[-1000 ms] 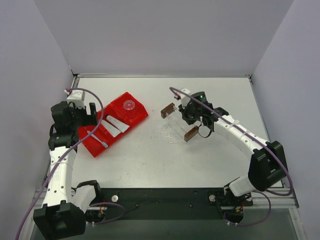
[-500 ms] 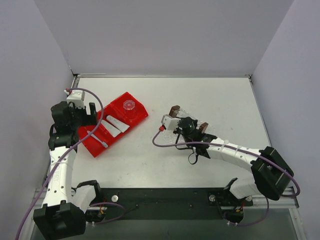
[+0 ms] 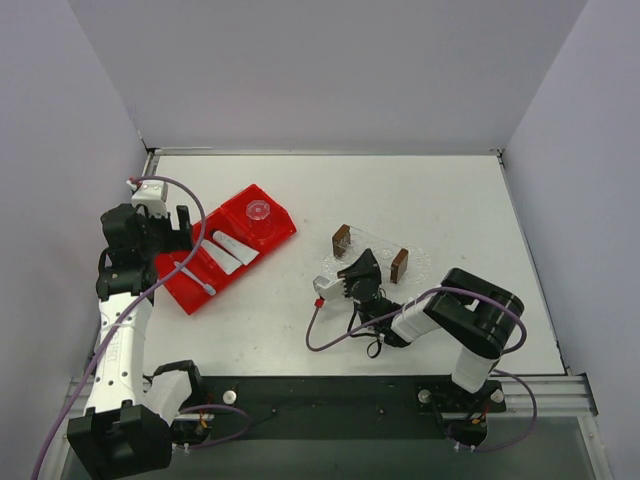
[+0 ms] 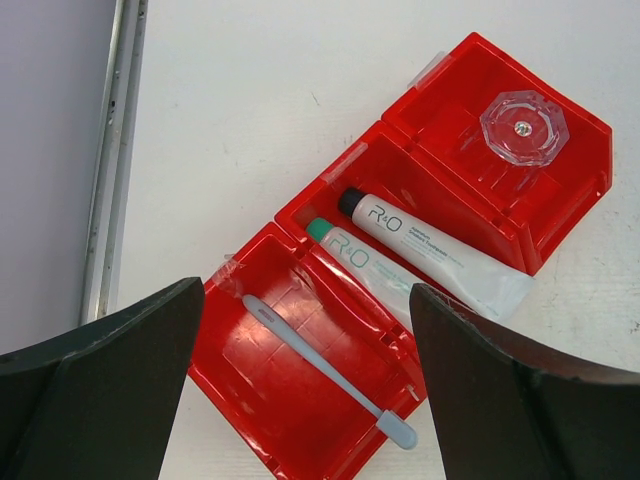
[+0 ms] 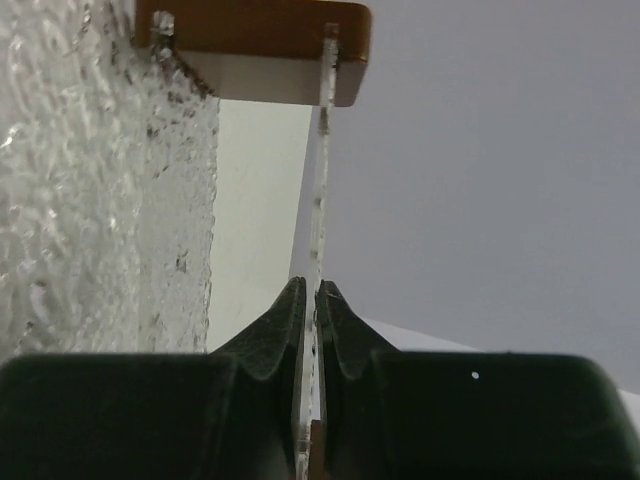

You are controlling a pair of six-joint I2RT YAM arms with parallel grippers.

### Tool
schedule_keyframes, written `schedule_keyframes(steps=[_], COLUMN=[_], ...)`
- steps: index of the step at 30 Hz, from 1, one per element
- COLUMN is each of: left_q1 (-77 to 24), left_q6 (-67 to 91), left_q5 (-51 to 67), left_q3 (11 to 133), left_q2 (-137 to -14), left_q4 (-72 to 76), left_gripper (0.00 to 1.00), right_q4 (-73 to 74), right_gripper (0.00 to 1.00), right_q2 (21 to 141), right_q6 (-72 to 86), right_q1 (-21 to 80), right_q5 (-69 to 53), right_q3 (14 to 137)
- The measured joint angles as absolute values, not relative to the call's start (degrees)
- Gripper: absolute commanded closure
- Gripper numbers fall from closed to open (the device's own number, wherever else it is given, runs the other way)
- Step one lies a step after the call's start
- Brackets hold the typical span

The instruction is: Prepare toiletry sets of a toothbrush and toothpaste on the tray

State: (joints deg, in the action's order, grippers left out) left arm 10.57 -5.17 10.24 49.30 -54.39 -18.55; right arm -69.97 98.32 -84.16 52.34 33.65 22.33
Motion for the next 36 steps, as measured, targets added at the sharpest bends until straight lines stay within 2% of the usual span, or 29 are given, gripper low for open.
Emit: schedule_keyframes(steps=[8, 9, 10, 14, 25, 36], left_q1=[10.98, 10.98, 10.98, 10.98, 11.35, 11.49], left_q6=[-5.19, -5.19, -5.19, -5.19, -5.19, -5.21], left_q5=[9.78, 9.74, 9.72, 9.67, 9.67, 9.67], left_q3=[49.30, 49.30, 49.30, 49.30, 49.30, 49.30], left_q2=[-54.39, -54.41, -54.41, -54.43, -54.46, -54.76], left_q4=[-18.79, -18.79, -18.83, -18.90, -19.07, -19.07], left_gripper=[0.05, 0.05, 0.05, 0.05, 0.05, 0.05], right_q4=[-75.81, -76.03, -76.14, -75.99, -75.66, -75.55], right_gripper=[1.00, 0.97, 0.89, 0.69, 0.47, 0.44], right_q2=[100.79, 100.92, 101.01, 101.89, 103.02, 102.87], right_q6=[-84.99, -84.64, -84.27, -82.74, -79.13, -74.26], right_q1=[53.84, 54.11, 54.39, 54.85, 56.01, 58.65], right_q5=[36.34, 36.75, 37.23, 38.39, 40.75, 41.50], right_q3=[22.28, 22.26, 22.24, 21.91, 21.17, 20.99])
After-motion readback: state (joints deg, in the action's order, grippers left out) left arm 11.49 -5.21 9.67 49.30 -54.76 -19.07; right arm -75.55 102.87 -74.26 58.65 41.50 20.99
